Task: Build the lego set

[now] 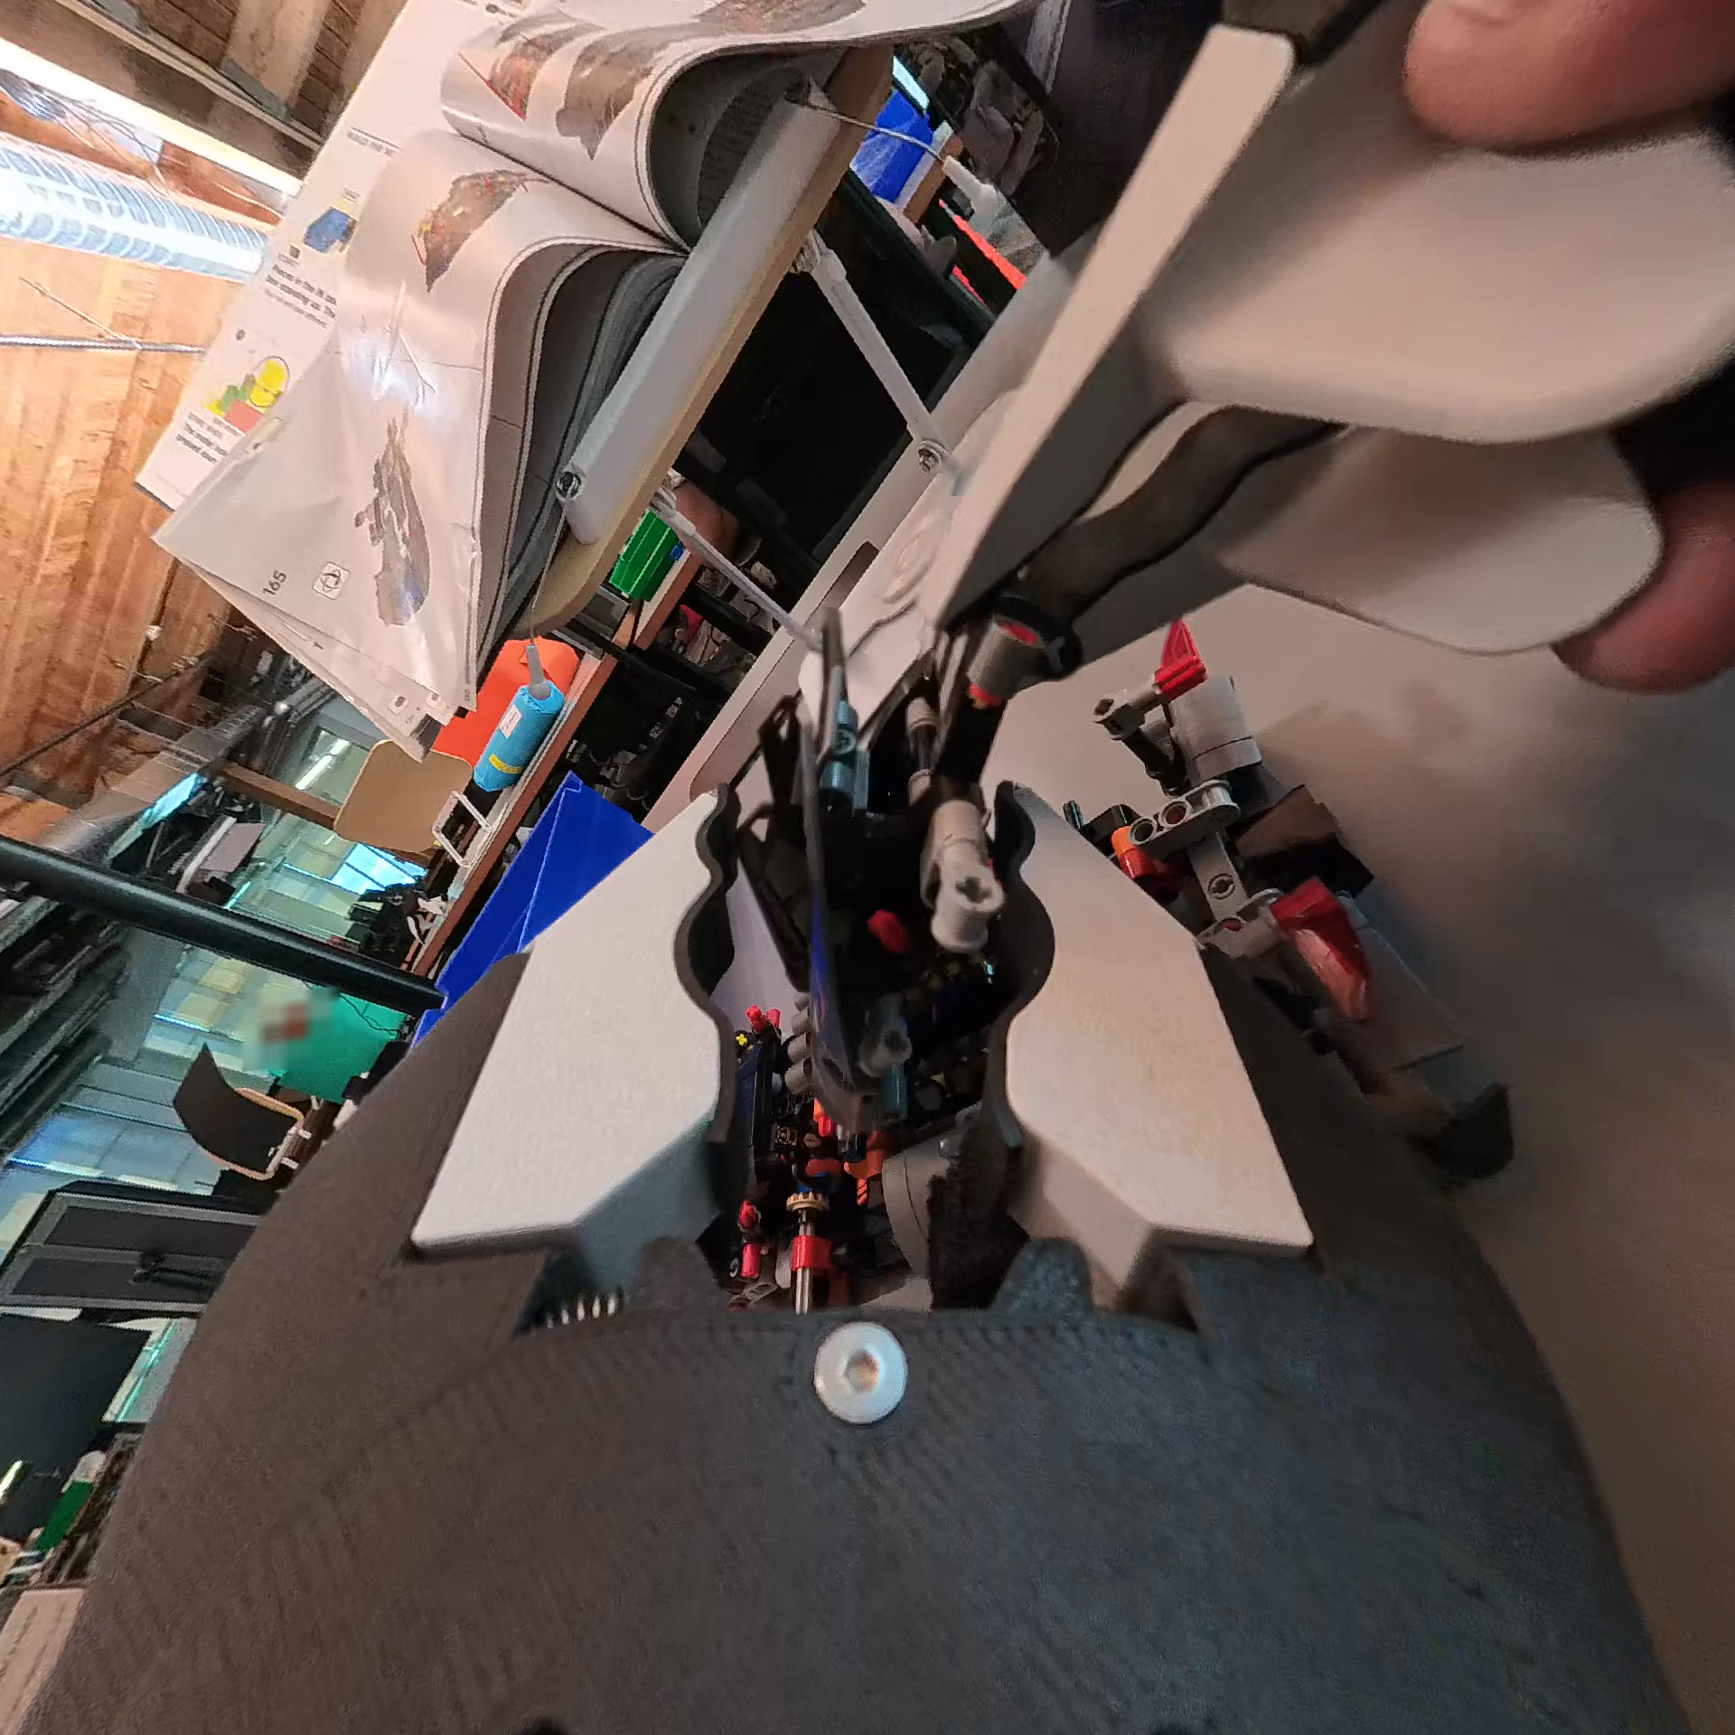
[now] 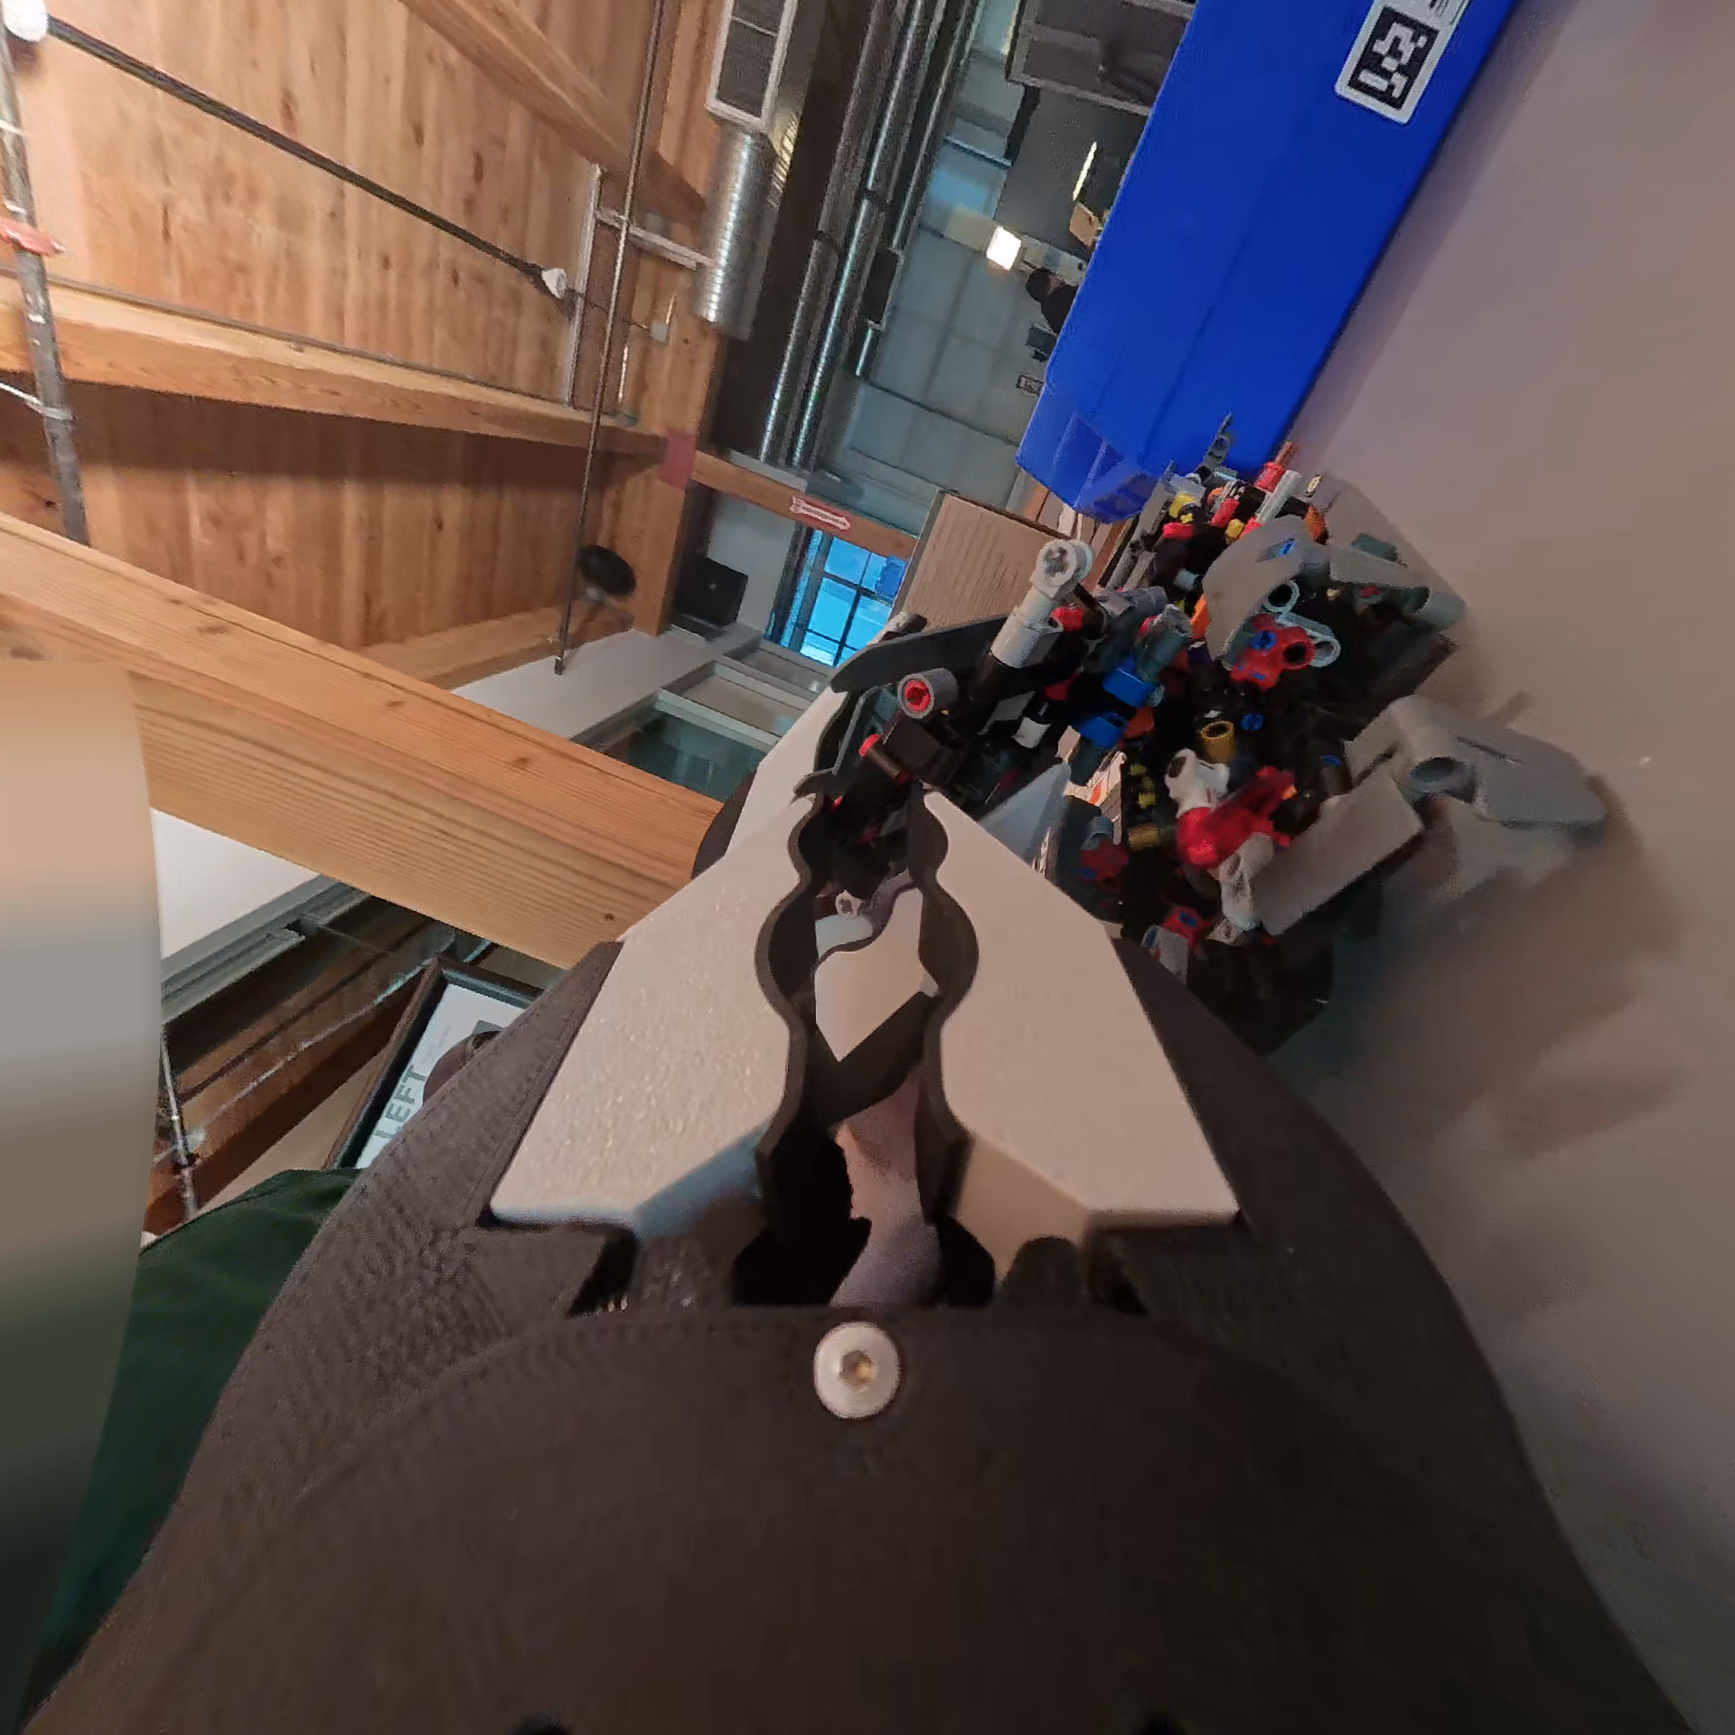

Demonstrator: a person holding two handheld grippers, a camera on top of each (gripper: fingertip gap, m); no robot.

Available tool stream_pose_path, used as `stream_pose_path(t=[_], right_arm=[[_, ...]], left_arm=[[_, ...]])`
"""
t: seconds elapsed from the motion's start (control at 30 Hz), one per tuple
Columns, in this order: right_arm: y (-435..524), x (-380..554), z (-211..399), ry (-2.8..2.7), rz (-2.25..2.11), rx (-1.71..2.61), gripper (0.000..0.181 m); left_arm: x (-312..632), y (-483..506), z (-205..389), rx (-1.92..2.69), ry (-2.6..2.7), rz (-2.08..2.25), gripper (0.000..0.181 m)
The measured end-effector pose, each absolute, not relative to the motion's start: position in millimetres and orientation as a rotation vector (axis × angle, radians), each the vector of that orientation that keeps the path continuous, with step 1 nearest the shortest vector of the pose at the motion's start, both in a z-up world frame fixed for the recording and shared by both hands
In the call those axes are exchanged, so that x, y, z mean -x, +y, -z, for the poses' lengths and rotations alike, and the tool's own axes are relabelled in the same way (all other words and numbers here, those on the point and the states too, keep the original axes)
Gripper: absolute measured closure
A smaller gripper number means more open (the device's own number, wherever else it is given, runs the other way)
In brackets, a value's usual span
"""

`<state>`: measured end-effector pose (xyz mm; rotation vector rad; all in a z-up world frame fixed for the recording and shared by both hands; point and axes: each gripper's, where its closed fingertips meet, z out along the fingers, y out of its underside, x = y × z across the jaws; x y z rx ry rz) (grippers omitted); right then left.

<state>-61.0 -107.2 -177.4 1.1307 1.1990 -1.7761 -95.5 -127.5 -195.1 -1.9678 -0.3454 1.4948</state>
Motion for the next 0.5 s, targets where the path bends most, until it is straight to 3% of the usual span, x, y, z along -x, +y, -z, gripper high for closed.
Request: stream_pose_path(t=[0.5], right_arm=[[-104.9,58.5,176.5,1.082,1.863,-1.021,0.168]], left_arm=[[94.1,-137.6,196.4,1.971,-0.380,-1.551,0.126]])
